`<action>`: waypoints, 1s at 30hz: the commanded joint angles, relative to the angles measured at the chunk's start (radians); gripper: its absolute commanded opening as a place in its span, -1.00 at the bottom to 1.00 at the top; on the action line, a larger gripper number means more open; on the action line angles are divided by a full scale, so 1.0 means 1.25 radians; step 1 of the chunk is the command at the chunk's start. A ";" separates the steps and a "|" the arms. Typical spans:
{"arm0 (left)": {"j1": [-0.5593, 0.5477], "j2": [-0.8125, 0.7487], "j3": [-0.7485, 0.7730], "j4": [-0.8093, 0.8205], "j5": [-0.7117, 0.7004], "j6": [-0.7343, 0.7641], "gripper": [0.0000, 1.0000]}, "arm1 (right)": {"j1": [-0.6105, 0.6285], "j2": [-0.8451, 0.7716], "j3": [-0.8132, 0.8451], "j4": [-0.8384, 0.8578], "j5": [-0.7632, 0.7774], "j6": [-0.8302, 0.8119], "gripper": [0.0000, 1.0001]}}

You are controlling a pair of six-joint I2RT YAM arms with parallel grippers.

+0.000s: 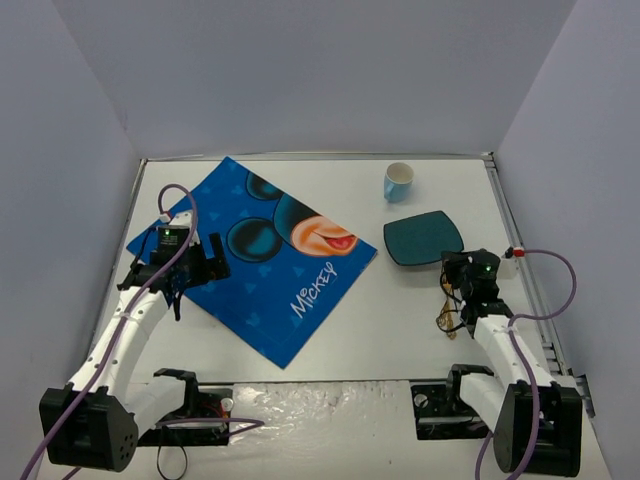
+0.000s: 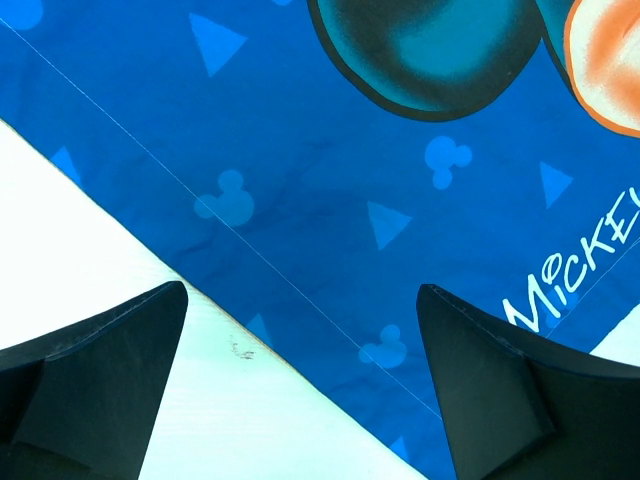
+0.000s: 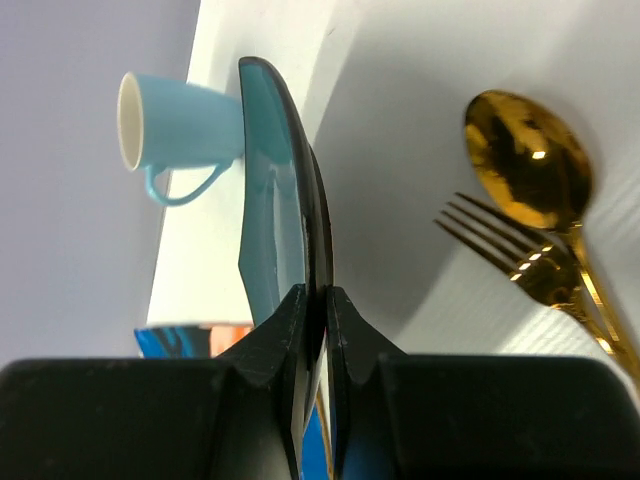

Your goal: Set the dinner table for one person

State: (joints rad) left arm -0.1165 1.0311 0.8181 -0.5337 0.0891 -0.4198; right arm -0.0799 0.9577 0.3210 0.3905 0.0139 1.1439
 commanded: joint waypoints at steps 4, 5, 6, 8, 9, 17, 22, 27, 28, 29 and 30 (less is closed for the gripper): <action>0.006 -0.005 0.051 0.010 0.014 -0.020 0.94 | 0.009 -0.014 0.120 0.213 -0.214 0.008 -1.00; 0.006 -0.004 0.055 0.009 0.018 -0.026 0.94 | 0.018 -0.010 0.128 0.218 -0.222 0.014 -1.00; 0.005 -0.004 0.058 0.006 0.019 -0.031 0.94 | 0.025 -0.002 0.135 0.230 -0.236 0.021 -1.00; 0.006 -0.001 0.074 -0.007 0.020 -0.035 0.94 | 0.051 0.015 0.149 0.255 -0.255 0.035 -1.00; 0.005 0.000 0.083 -0.013 0.019 -0.038 0.94 | 0.067 0.026 0.157 0.262 -0.255 0.036 -1.00; 0.019 0.009 0.192 -0.091 -0.009 -0.025 0.94 | 0.343 0.205 0.236 0.427 -0.144 0.063 -1.00; 0.036 -0.009 0.250 -0.142 -0.041 -0.014 0.94 | 0.464 0.382 0.303 0.623 -0.123 0.087 -1.00; 0.046 -0.031 0.261 -0.156 -0.050 -0.016 0.94 | 0.546 0.556 0.366 0.763 -0.103 0.090 -1.00; 0.047 -0.032 0.258 -0.157 -0.050 -0.017 0.94 | 0.556 0.585 0.381 0.781 -0.098 0.093 -1.00; 0.047 -0.035 0.256 -0.158 -0.049 -0.018 0.94 | 0.563 0.615 0.399 0.800 -0.095 0.094 -1.00; 0.048 -0.038 0.254 -0.158 -0.048 -0.020 0.94 | 0.569 0.645 0.417 0.819 -0.093 0.093 -1.00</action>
State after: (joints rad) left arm -0.0649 1.0091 1.0996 -0.7221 0.0462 -0.4500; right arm 0.5946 1.6977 0.7048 1.0000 -0.1413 1.2043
